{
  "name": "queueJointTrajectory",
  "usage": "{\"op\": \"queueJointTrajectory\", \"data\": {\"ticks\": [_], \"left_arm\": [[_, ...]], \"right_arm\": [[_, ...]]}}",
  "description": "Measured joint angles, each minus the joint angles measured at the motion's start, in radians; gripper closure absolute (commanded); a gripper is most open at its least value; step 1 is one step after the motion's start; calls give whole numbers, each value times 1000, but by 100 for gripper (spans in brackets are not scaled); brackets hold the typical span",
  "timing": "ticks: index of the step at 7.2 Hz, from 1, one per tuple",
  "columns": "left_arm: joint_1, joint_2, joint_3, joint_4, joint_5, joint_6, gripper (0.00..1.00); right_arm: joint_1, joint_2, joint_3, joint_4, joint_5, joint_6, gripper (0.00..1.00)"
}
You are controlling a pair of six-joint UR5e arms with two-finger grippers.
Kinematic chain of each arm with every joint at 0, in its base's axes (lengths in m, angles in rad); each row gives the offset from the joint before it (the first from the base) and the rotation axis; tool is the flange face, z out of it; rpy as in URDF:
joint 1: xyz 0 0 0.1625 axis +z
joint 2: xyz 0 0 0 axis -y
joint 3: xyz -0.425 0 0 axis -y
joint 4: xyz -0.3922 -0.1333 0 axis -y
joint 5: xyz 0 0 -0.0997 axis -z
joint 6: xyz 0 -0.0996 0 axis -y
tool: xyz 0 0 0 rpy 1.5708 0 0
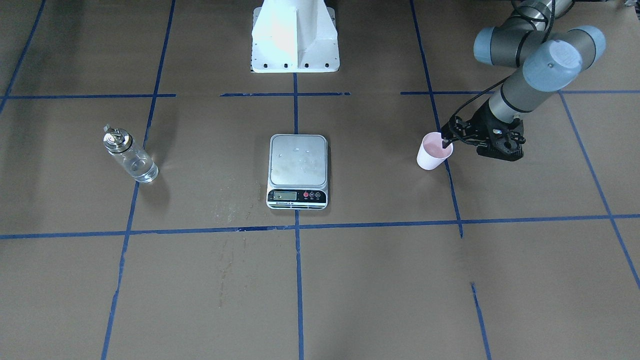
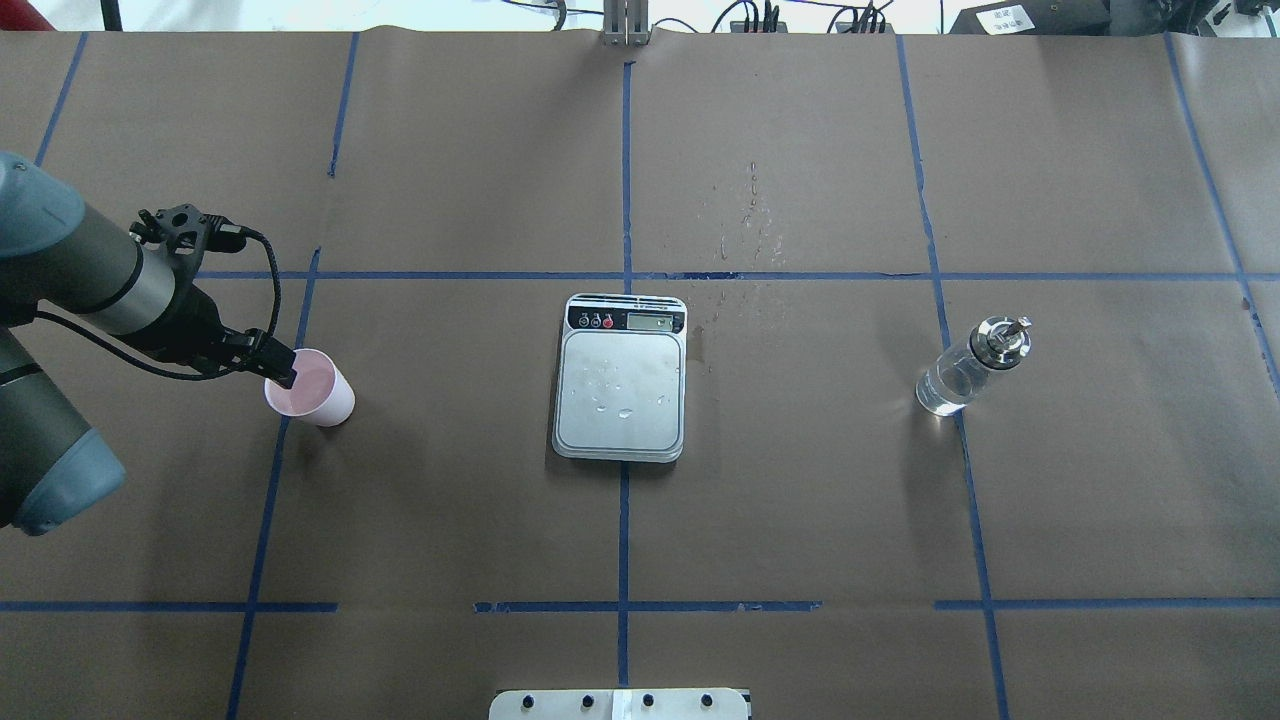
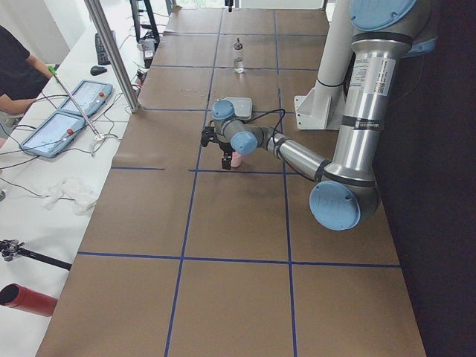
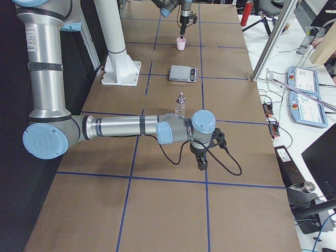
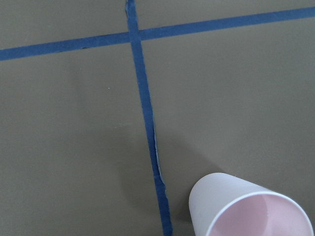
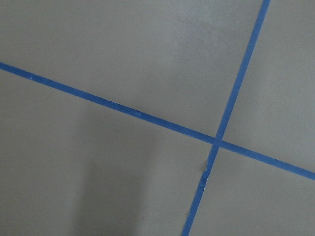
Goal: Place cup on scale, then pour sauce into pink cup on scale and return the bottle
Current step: 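Lift the pink cup with the left gripper and lower it onto the scale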
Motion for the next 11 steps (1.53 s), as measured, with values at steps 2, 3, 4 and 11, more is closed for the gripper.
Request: {"op": "queueJointTrajectory", "data": {"ticks": [2, 3, 4, 11], "left_arm": [[22, -18, 19, 0, 0, 3, 95], [25, -24, 24, 0, 1, 7, 100], [26, -28, 27, 0, 2, 10, 100], [56, -333, -39, 304, 40, -280, 100]], "right_arm": [[-1, 0, -1, -1, 0, 0, 0], [-2, 0, -1, -1, 0, -1, 0], [-2, 0, -2, -1, 0, -1, 0], [-4, -5, -2, 44, 12, 3, 0]]}}
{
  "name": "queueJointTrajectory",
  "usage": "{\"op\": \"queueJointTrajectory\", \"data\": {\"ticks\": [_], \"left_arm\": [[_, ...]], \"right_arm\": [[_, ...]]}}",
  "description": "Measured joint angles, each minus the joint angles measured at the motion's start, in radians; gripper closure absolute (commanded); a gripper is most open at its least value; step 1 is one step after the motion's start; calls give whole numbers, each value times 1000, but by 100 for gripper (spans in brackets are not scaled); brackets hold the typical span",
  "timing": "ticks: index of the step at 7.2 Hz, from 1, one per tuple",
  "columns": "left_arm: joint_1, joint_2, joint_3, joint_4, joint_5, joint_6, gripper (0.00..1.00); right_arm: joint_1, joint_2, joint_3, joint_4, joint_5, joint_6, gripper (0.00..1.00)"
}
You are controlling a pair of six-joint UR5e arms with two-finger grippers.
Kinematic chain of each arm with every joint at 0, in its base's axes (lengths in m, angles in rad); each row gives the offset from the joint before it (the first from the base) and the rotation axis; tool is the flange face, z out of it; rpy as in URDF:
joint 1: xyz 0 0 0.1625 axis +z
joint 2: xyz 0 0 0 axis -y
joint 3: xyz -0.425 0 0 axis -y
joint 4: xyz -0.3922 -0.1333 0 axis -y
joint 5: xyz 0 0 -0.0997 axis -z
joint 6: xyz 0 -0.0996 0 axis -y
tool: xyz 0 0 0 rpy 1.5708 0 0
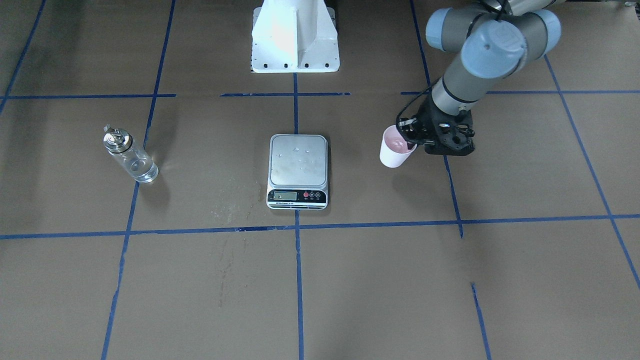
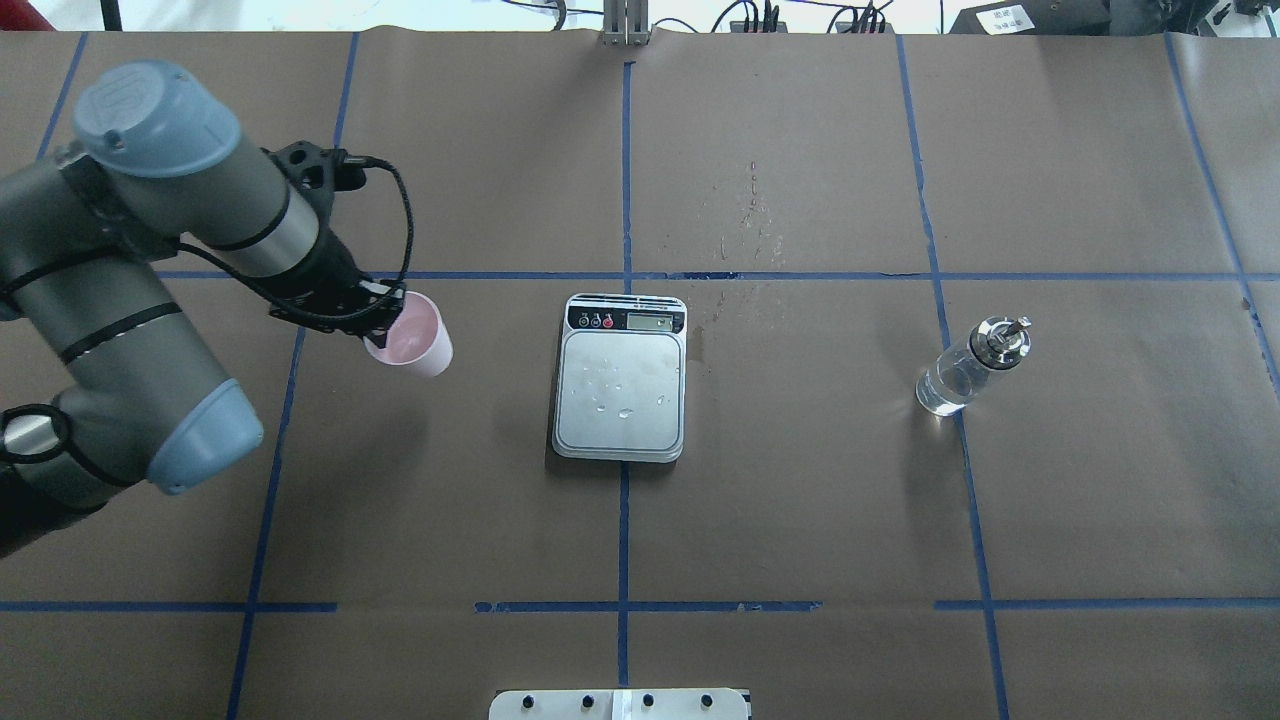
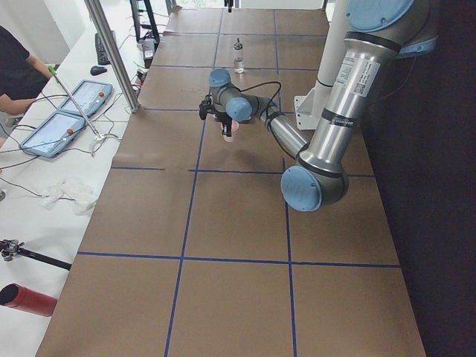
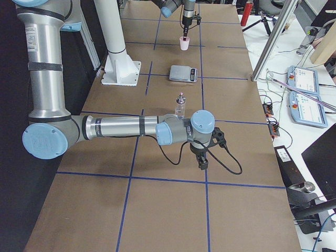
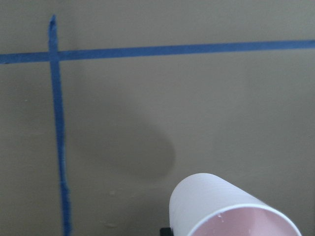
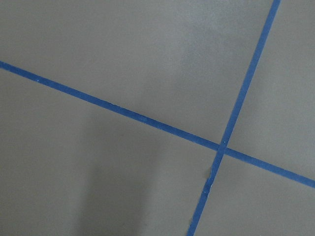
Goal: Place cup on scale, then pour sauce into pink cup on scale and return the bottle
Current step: 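Lift the pink cup with the left gripper and lower it onto the scale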
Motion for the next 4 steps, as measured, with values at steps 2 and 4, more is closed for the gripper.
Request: {"op": "queueJointTrajectory", "data": {"ticks": [2, 4], "left_arm": [[74, -158, 70, 20, 45, -112, 100], [128, -258, 154, 7, 100, -138, 100]], "right_arm": [[0, 0, 0, 5, 5, 2, 0], [-2, 1, 3, 6, 7, 3, 0]]}}
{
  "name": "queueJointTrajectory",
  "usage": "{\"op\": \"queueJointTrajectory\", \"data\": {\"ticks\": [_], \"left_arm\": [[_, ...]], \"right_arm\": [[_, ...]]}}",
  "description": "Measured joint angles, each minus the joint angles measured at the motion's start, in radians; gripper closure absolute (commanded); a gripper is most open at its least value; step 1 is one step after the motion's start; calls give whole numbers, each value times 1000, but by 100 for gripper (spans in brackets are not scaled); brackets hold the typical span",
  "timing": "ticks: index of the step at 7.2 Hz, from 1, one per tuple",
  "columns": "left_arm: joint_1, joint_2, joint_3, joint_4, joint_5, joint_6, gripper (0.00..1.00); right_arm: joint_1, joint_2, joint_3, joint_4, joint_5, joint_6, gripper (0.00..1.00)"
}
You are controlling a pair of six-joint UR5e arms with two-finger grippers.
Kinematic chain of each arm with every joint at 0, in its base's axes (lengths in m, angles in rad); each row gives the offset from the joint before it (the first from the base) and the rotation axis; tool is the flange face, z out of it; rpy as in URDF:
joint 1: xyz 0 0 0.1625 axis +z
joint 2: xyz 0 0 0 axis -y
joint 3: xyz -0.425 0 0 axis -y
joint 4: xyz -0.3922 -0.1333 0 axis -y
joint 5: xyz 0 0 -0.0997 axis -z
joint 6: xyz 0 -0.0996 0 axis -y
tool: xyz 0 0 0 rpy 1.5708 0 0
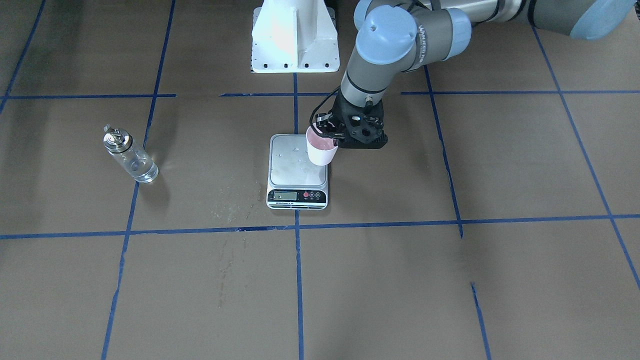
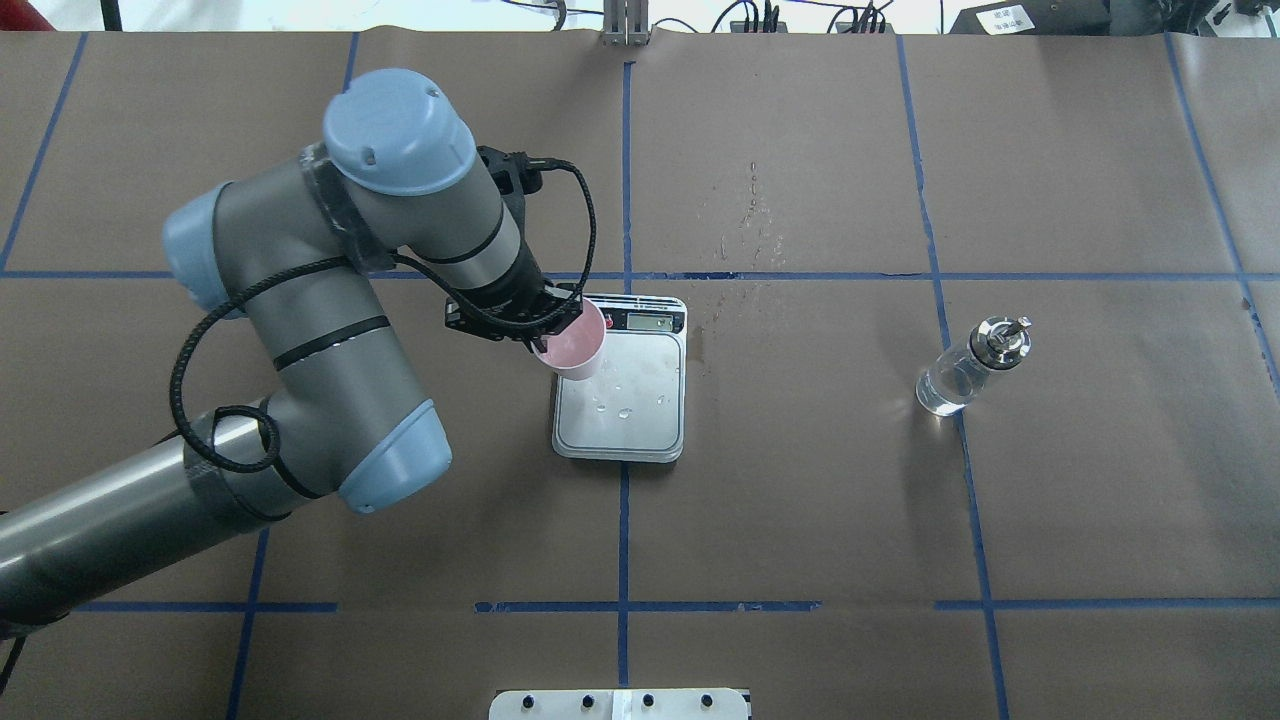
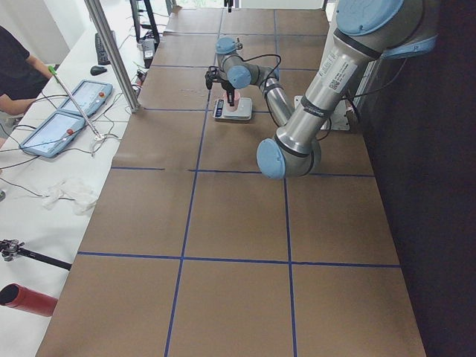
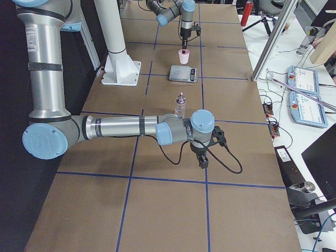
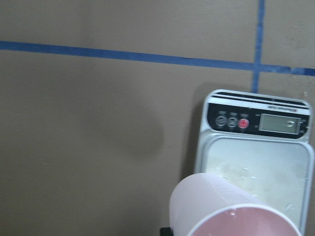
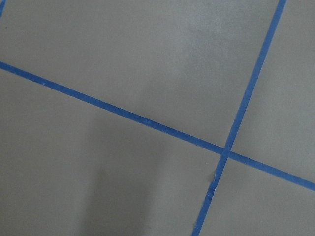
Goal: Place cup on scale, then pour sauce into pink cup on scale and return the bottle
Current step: 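Lift the pink cup with the left gripper and lower it onto the scale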
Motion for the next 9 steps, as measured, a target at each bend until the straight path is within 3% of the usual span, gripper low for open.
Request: {"op": "queueJointTrajectory", "data": {"ticks": [3, 7, 8, 9], "left_arm": [[42, -38, 65, -47, 68, -6, 100], [67, -39, 91, -82, 80, -7, 100], [69, -39, 91, -82, 80, -7, 98], [70, -39, 92, -83, 80, -7, 85]], "right_arm": [[-2, 0, 3, 3, 17, 0, 0], [-6, 0, 3, 14, 45, 2, 0], [-7, 1, 3, 14, 46, 2, 0], [-9, 1, 2, 15, 46, 2, 0]]}}
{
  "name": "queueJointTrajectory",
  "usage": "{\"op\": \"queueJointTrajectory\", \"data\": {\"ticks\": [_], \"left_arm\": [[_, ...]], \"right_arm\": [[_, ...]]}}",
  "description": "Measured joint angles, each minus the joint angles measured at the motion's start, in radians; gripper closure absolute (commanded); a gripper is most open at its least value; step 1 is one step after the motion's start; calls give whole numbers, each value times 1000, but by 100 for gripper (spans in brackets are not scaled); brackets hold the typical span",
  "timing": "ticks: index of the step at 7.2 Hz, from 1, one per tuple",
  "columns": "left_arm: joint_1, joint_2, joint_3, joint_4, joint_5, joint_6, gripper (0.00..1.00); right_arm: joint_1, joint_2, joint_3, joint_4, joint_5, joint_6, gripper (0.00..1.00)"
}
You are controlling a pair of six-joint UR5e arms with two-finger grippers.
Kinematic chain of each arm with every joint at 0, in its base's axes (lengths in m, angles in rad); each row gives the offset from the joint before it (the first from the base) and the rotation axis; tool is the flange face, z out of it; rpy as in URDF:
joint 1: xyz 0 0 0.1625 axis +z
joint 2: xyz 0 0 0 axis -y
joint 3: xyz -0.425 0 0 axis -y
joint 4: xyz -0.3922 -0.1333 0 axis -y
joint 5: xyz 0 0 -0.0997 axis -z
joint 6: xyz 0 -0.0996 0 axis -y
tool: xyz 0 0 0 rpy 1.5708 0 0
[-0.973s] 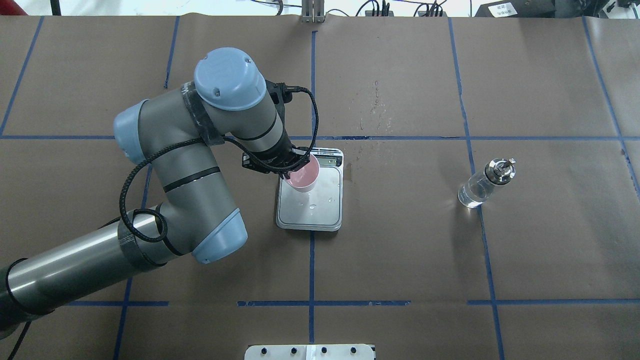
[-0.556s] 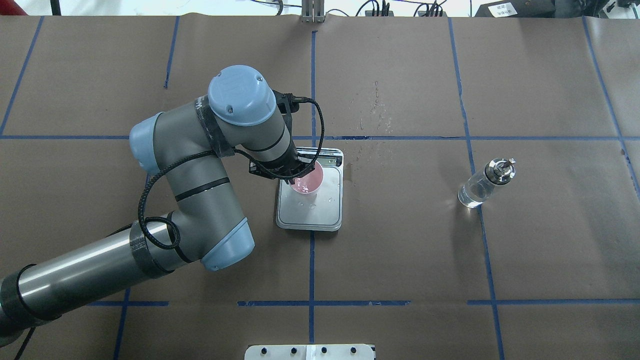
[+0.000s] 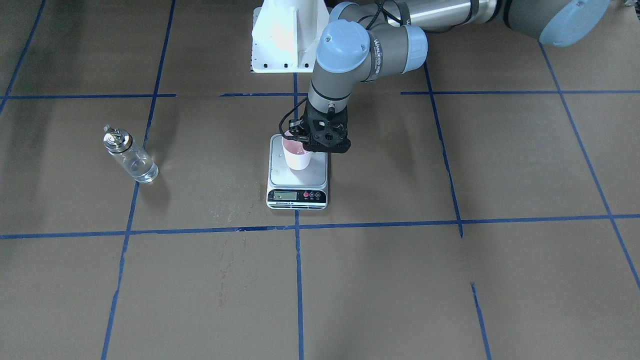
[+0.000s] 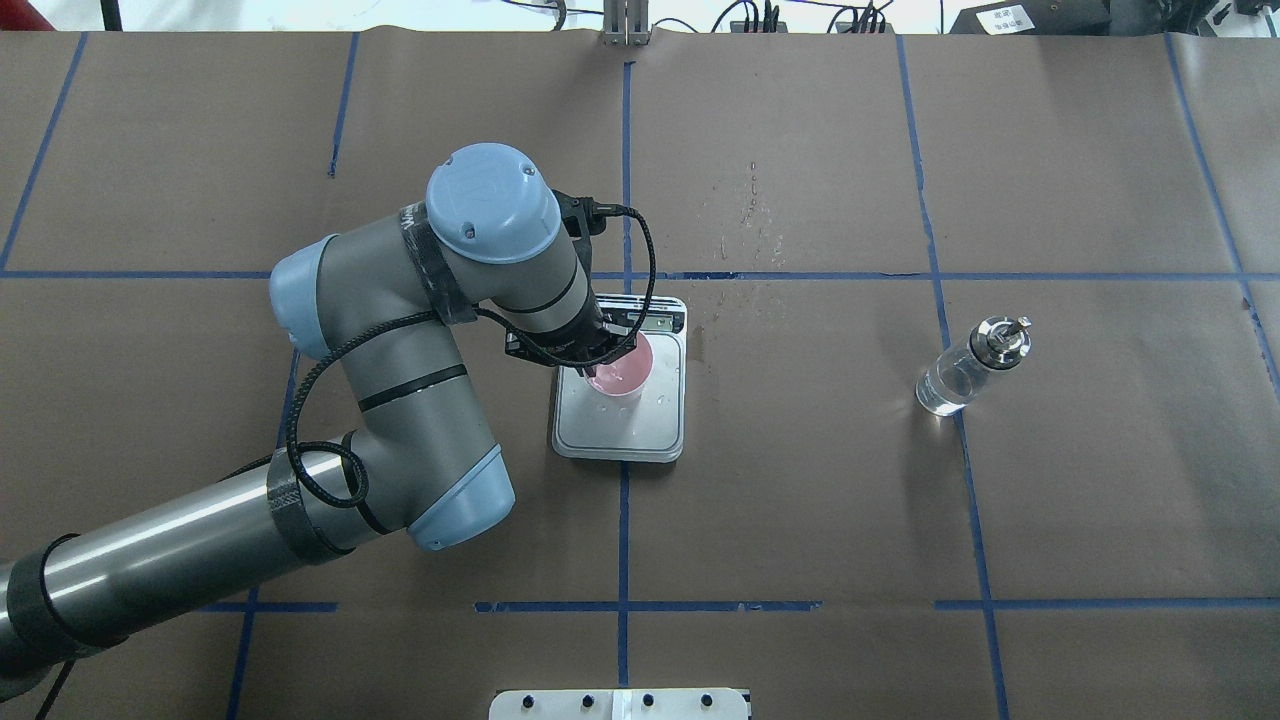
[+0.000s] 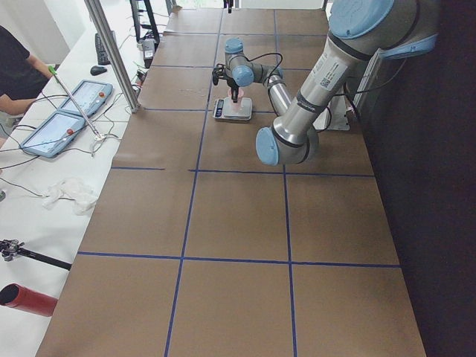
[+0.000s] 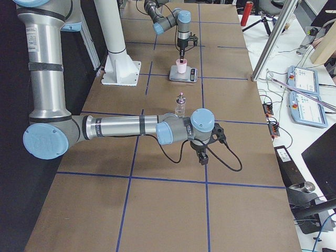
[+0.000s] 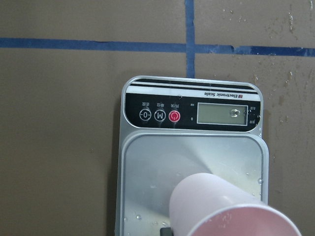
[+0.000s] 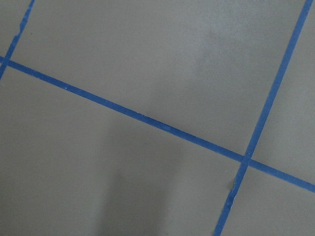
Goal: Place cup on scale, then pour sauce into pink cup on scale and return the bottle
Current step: 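Lift the pink cup with the left gripper and lower it onto the scale, then release and raise the left gripper while the right gripper approaches the bottle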
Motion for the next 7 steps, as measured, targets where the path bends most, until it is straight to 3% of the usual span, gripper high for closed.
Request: {"op": "queueJointTrajectory", "data": {"ticks": [2, 5, 7], "left_arm": [[1, 0, 0, -1, 0, 0, 68], [3, 3, -1, -26, 0, -1, 53], [0, 11, -53, -30, -3, -1, 47]], "right_arm": [[-4, 0, -2, 0, -1, 0, 0], [-7, 2, -5, 0, -2, 0, 0], [-17, 13, 1, 1, -2, 28, 0]]}}
